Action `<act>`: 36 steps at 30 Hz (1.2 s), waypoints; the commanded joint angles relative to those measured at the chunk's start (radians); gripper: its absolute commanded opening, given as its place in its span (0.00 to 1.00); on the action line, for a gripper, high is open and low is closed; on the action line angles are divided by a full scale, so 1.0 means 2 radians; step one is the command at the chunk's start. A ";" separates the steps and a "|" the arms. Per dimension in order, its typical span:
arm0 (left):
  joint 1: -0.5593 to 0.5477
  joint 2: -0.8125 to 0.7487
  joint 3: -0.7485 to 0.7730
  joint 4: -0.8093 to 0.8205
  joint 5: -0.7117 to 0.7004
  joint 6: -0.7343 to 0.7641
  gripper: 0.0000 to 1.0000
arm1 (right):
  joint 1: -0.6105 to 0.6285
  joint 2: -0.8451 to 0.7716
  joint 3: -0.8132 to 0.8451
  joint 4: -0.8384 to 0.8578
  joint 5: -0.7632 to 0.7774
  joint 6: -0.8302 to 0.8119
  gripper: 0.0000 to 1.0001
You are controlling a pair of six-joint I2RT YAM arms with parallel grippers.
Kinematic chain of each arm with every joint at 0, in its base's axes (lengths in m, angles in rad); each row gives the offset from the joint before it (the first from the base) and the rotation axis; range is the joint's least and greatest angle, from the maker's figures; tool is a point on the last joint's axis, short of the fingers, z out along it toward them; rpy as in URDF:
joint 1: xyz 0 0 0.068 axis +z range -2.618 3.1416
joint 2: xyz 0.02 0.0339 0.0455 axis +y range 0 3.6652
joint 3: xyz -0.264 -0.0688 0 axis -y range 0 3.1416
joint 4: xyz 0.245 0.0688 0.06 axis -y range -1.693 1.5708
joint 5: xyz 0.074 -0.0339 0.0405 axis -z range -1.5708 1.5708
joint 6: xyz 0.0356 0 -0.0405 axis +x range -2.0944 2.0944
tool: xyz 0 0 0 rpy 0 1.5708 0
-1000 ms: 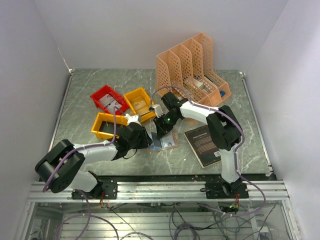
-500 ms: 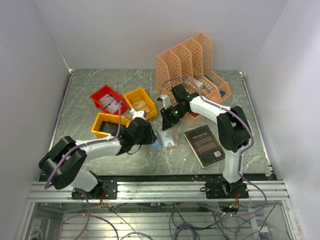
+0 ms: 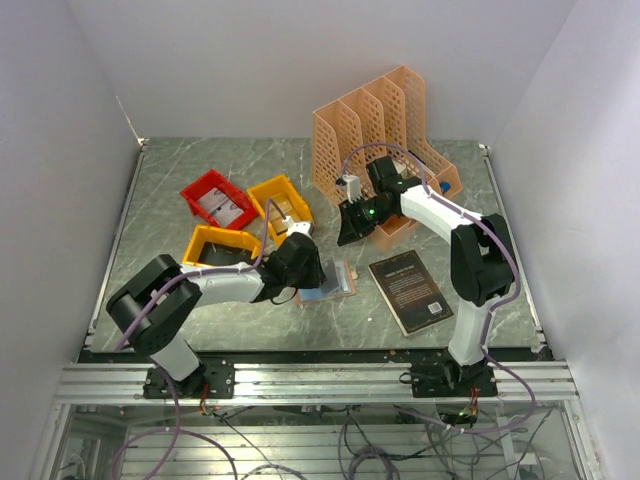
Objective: Put the credit cards into the card holder
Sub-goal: Turn over the card slot in the card holder.
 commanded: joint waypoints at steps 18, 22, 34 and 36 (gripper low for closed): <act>-0.010 -0.031 -0.020 0.081 0.019 0.031 0.19 | -0.002 -0.029 -0.026 0.013 -0.094 -0.018 0.19; -0.009 -0.077 -0.032 0.055 -0.023 0.058 0.19 | -0.002 -0.032 -0.028 0.015 -0.098 -0.020 0.19; 0.028 -0.153 -0.022 -0.066 -0.083 0.105 0.20 | -0.002 -0.040 -0.032 0.018 -0.107 -0.026 0.19; 0.038 -0.160 -0.022 -0.073 -0.082 0.110 0.20 | -0.002 -0.040 -0.032 0.018 -0.107 -0.027 0.19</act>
